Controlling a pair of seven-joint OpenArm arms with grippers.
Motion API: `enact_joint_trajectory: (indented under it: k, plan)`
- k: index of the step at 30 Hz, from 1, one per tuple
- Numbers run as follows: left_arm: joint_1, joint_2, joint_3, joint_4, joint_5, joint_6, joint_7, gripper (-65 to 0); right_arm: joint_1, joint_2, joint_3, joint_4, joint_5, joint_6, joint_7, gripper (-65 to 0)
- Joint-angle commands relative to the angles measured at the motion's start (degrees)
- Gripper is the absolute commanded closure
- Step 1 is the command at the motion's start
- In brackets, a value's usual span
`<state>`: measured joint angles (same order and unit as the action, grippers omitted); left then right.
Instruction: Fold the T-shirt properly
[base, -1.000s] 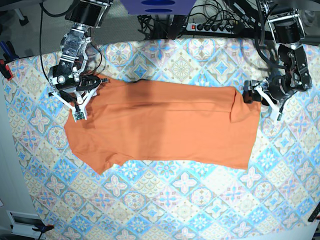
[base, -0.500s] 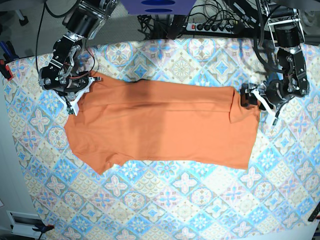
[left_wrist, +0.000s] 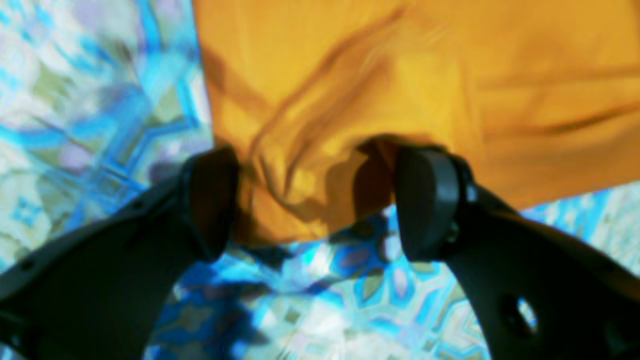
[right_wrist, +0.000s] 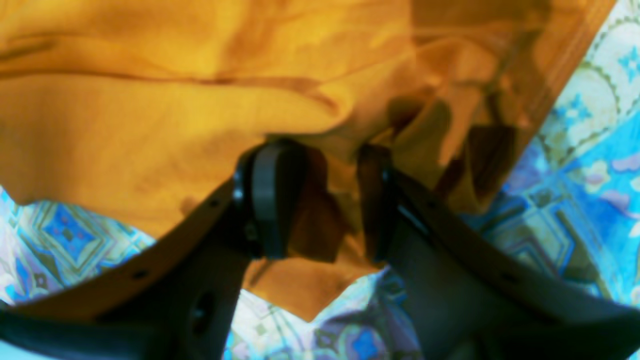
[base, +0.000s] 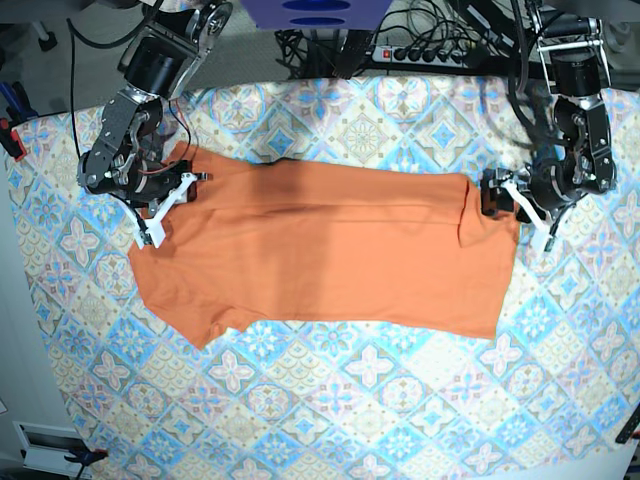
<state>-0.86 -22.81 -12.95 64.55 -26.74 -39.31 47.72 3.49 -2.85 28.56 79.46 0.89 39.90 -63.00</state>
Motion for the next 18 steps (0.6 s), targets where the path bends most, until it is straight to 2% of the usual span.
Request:
enact_joint_trajectory:
  k: [1,8,11,13,16,18]
  plan:
    - [-0.7,-0.5,1.1,0.5,-0.7,-0.7,0.1,-48.0,0.8,0.4,0.1,0.3,0.0,0.1,1.5,-22.6]
    - [-0.7,-0.3,7.6,-0.6,-0.9,-0.7,-3.5,-47.4,0.8,1.2,-0.3,-6.4,-3.1,0.1,6.4,-22.2]
    - [-0.7,-0.3,10.6,-1.7,-1.0,-0.7,-4.8,-41.4,0.8,1.2,-0.6,-8.3,-4.5,0.1,7.5,-21.3]
    - [-0.5,-0.4,12.8,-2.5,-0.7,-0.7,-5.8,-34.6,0.8,1.2,-2.1,-9.0,-4.7,0.1,7.5,-17.0]
    - [-0.2,-0.5,15.1,-3.8,-0.6,-0.7,-6.3,-24.2,0.8,1.2,-3.9,-9.1,-4.7,0.0,7.4,-5.2]
    - [-0.1,-0.5,16.5,-4.7,-0.6,-0.7,-6.3,-20.4,0.8,1.2,-4.3,-9.1,-4.8,-0.2,7.4,0.0]
